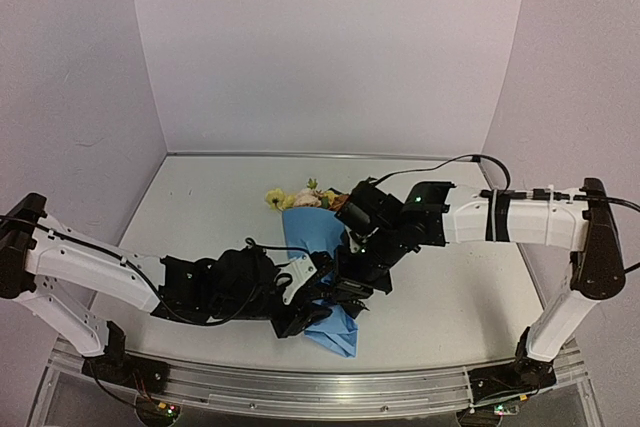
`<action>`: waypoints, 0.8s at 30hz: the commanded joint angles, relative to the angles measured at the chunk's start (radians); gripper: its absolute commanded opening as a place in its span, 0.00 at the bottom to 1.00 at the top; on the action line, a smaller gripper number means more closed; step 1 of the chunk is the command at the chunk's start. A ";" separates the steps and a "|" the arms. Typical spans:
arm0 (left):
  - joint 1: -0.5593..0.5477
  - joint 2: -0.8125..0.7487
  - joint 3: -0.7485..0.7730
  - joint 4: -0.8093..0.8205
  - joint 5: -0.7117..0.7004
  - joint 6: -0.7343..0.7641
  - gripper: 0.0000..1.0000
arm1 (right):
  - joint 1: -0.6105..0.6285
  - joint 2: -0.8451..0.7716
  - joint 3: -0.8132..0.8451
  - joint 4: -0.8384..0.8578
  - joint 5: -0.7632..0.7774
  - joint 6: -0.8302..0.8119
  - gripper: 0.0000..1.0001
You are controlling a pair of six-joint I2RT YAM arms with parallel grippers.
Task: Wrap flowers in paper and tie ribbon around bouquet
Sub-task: Pass from the right arm to the left
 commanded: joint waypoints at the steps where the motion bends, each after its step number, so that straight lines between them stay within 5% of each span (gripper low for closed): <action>1: -0.034 0.018 -0.048 0.139 -0.102 -0.033 0.47 | 0.002 0.027 0.012 0.142 0.020 0.182 0.00; 16: -0.093 0.223 -0.021 0.445 -0.419 -0.160 0.55 | 0.007 -0.019 -0.130 0.318 0.190 0.405 0.00; 24: -0.092 0.208 -0.050 0.518 -0.378 -0.136 0.55 | 0.006 -0.048 -0.108 0.295 0.189 0.347 0.00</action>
